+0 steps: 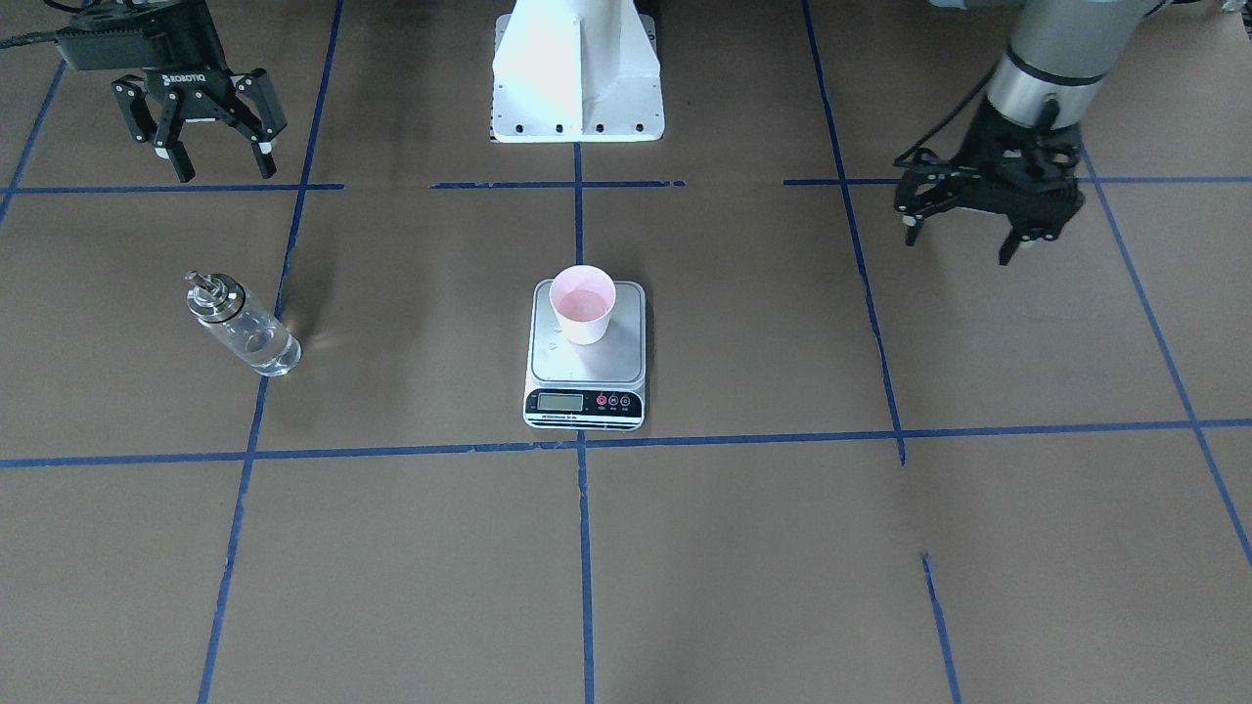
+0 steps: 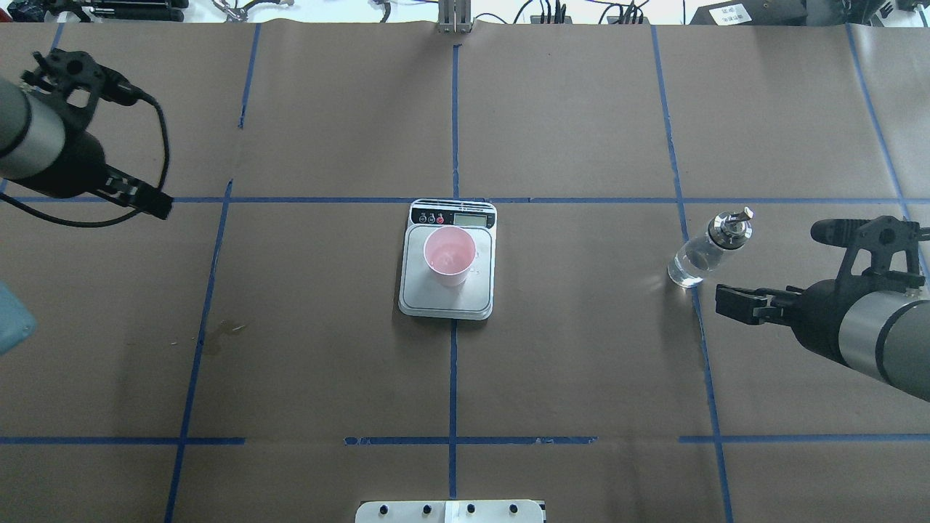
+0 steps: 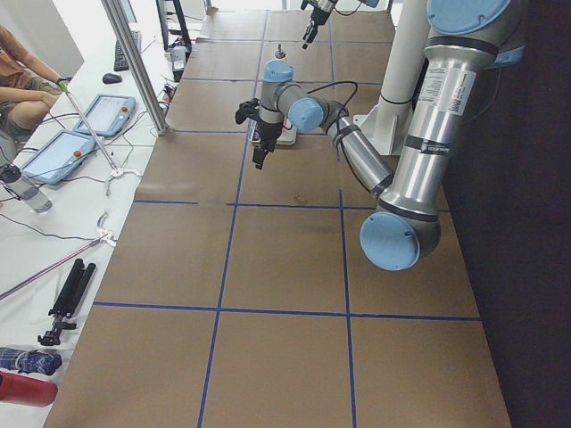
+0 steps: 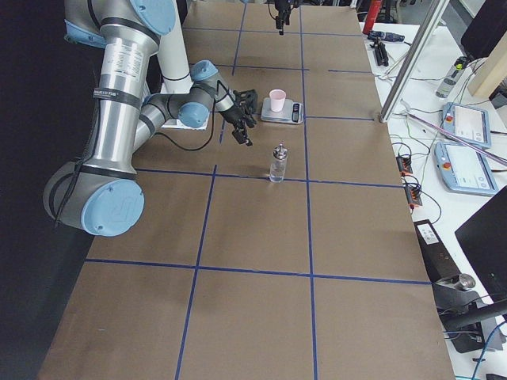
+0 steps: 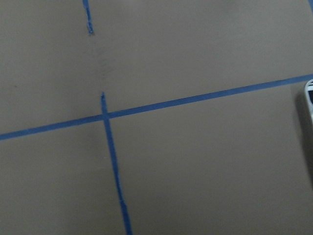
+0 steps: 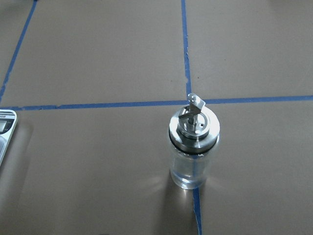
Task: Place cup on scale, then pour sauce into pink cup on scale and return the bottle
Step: 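Withdraw the left gripper from the cup while the right gripper approaches the glass bottle, then close the right gripper around the glass sauce bottle's body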
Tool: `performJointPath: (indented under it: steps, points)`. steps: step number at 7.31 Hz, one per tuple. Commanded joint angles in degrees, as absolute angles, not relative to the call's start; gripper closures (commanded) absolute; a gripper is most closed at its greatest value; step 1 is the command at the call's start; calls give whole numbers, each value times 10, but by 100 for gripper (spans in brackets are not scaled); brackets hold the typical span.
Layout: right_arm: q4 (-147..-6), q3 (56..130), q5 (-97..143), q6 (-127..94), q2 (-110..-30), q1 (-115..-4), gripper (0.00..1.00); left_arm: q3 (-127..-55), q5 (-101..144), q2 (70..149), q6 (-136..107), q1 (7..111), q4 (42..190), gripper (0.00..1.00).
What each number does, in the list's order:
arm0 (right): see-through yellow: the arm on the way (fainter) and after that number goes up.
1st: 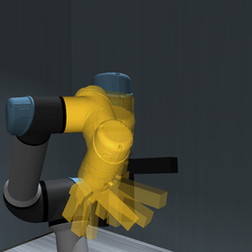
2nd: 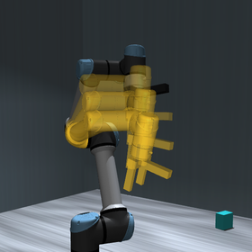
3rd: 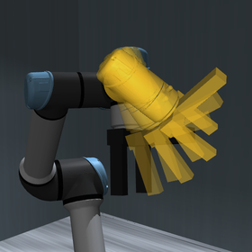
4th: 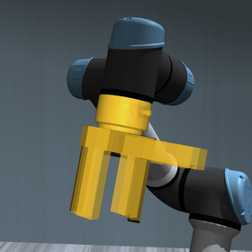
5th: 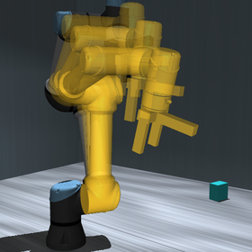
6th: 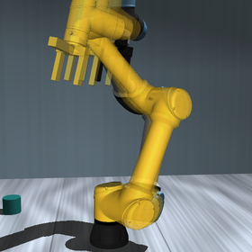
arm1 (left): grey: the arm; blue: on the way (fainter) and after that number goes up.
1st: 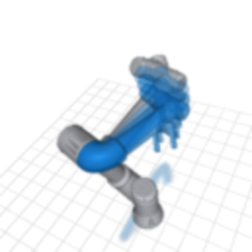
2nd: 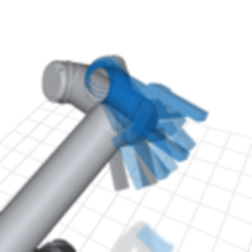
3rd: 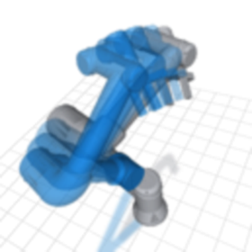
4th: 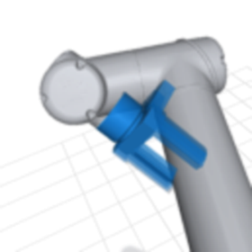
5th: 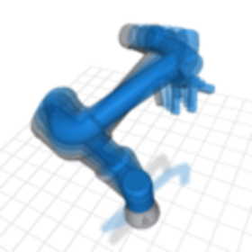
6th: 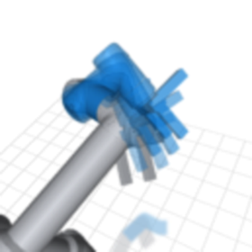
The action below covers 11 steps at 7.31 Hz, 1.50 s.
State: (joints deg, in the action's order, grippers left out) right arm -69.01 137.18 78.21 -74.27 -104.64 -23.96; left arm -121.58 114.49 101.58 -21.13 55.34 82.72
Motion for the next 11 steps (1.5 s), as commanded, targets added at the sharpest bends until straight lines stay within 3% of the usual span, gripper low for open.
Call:
performJointPath:
  steps: [1,4,7,11]
  points:
    - [-638,1326,695,-740,-1049,-201,0,-1181,1144,972,-36,652,833,0]
    - [-517,1234,590,-737,-1049,-163,0,-1116,1142,938,104,705,929,0]
    - [-506,1205,500,-737,-1049,-128,0,-962,1144,942,198,783,1066,0]
    - [-505,1169,418,-739,-1046,-113,0,-948,1163,939,197,800,1083,0]
